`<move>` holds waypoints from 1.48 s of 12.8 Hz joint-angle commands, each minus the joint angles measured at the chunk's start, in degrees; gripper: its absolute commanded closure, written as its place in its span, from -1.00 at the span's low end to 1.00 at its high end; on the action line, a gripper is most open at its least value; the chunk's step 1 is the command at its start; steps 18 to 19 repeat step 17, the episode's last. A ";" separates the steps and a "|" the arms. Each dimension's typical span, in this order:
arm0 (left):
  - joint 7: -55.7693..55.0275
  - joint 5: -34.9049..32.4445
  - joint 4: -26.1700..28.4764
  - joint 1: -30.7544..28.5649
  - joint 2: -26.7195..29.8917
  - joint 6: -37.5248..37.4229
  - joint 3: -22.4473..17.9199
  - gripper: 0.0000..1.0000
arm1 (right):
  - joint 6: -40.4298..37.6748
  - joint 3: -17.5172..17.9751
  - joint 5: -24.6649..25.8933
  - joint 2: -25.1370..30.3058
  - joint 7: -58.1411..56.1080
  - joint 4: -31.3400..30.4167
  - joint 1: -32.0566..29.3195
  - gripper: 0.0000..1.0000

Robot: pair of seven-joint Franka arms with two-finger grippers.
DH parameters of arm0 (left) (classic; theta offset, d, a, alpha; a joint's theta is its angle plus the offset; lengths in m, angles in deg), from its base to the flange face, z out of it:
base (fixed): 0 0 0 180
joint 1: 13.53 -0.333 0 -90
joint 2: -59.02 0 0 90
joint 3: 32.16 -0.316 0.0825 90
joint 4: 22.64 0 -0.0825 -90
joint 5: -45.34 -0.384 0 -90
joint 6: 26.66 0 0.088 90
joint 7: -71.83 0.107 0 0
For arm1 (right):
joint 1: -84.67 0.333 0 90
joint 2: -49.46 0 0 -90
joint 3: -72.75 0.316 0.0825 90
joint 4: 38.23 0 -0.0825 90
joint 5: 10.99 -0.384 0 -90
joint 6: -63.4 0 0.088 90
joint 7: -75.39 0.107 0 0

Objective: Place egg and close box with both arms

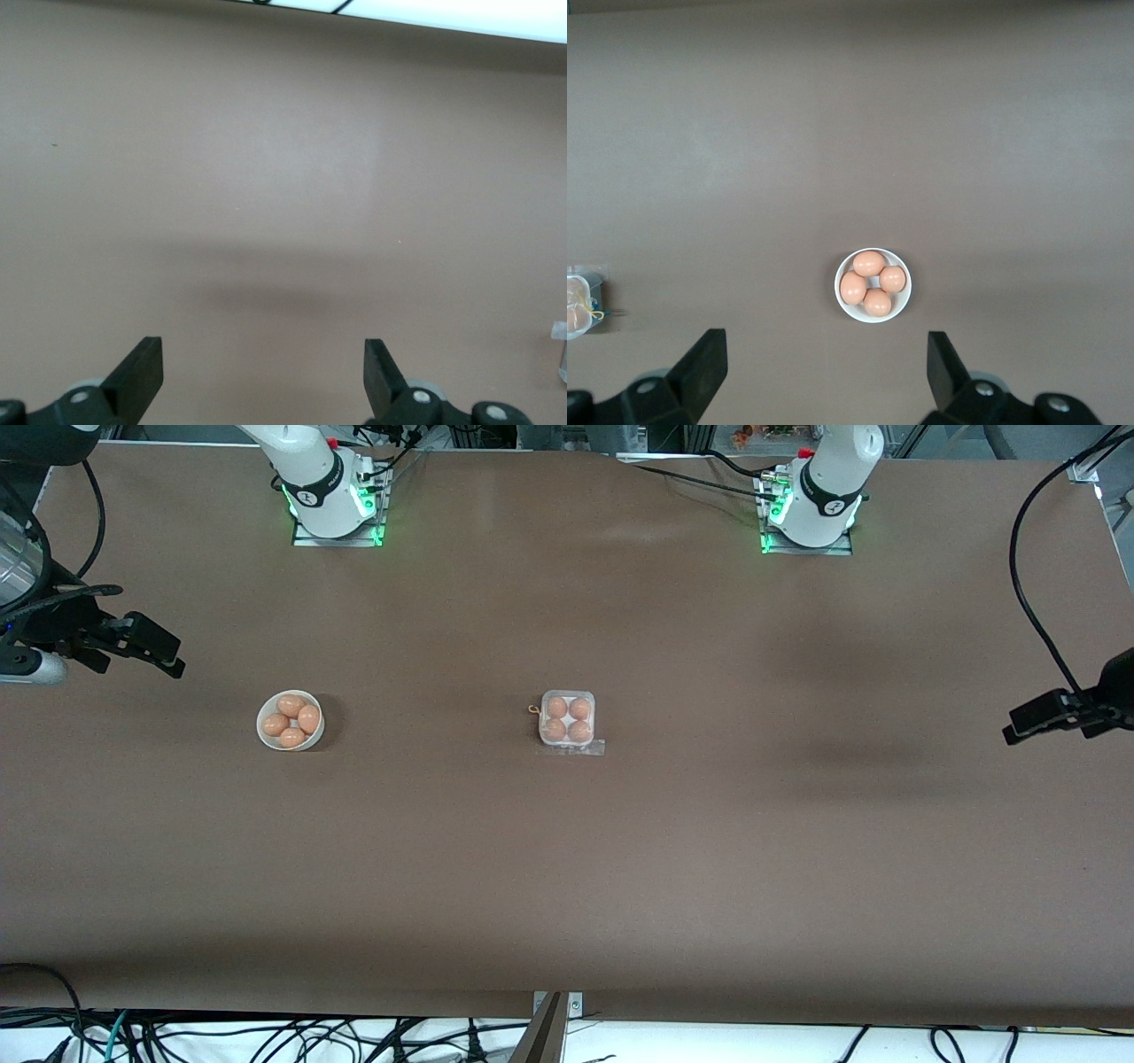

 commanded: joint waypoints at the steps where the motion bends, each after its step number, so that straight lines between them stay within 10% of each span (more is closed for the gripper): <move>1: 0.66 -1.36 8.16 0.57 5.84 2.71 0.79 -1.00 | -0.06 0.74 0.65 0.57 -0.32 -0.48 -0.82 -1.00; 19: 0.49 -1.80 12.47 2.41 12.70 -2.64 -0.35 -1.00 | -0.24 0.65 0.65 0.57 -0.32 -0.83 -0.91 -1.00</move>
